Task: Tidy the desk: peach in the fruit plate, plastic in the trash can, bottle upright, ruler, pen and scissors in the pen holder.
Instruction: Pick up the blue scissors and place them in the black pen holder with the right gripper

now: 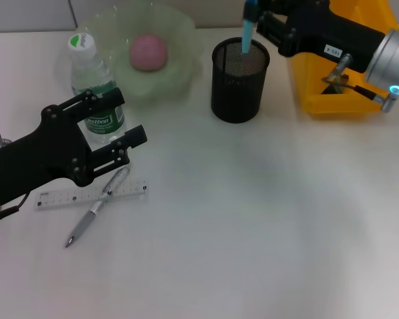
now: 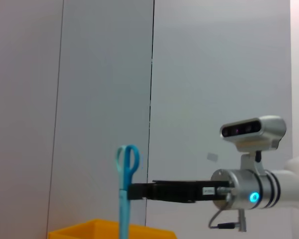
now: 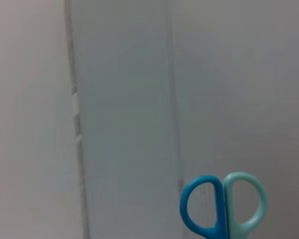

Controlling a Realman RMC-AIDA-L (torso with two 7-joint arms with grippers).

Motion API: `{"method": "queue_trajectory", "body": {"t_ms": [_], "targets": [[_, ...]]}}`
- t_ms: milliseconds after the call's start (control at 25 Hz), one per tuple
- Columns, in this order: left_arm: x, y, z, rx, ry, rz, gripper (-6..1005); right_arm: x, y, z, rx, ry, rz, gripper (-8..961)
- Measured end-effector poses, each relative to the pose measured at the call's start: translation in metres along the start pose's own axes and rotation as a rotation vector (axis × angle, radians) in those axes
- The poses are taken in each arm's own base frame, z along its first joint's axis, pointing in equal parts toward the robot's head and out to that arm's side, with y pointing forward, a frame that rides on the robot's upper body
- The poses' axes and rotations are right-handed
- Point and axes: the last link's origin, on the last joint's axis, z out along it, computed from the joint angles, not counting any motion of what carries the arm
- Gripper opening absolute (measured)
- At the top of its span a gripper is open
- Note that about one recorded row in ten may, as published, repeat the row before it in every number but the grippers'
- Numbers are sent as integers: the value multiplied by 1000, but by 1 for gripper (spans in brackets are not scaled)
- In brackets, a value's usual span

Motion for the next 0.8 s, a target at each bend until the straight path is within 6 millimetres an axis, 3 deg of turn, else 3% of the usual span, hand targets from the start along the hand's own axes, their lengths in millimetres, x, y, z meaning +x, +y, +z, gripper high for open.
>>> {"method": "queue_trajectory", "body": {"t_ms": [400, 800], "targets": [[-1, 0, 0, 4, -2, 0, 698, 22, -3, 15, 91, -3, -23, 229], [-1, -3, 4, 11, -8, 0, 698, 28, -2, 14, 99, 15, -42, 228]]}}
